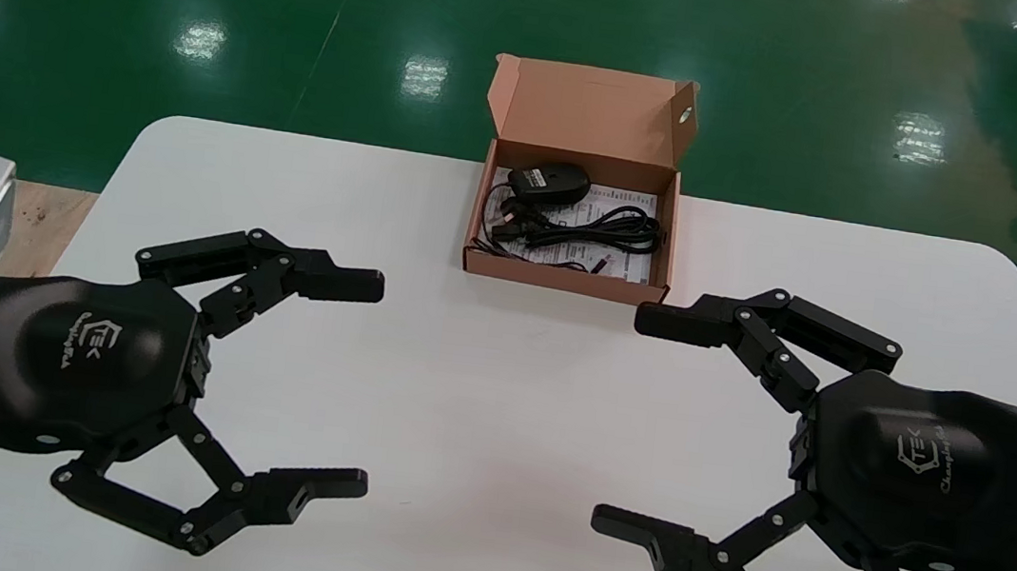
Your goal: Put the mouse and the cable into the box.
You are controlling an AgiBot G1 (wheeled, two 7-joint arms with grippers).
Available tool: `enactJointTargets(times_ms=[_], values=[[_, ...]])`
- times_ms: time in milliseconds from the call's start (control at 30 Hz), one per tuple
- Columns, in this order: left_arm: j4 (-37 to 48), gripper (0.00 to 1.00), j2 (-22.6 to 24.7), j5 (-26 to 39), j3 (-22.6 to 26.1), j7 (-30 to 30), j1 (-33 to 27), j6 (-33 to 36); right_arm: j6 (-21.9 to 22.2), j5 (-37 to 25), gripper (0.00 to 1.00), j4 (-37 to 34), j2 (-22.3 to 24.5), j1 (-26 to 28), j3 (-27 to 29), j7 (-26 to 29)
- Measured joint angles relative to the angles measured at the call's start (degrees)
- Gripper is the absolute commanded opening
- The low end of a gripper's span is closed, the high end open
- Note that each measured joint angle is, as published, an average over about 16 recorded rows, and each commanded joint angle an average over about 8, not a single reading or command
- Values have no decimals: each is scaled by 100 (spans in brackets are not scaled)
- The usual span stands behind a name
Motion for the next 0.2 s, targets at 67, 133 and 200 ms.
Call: enactJointTargets(times_ms=[67, 133, 200], values=[[0, 100, 0, 0, 0, 0, 0, 0, 0, 0, 100, 0, 0, 0, 0, 0], [0, 100, 0, 0, 0, 0, 0, 0, 0, 0, 100, 0, 0, 0, 0, 0], [0, 100, 0, 0, 0, 0, 0, 0, 0, 0, 100, 0, 0, 0, 0, 0]])
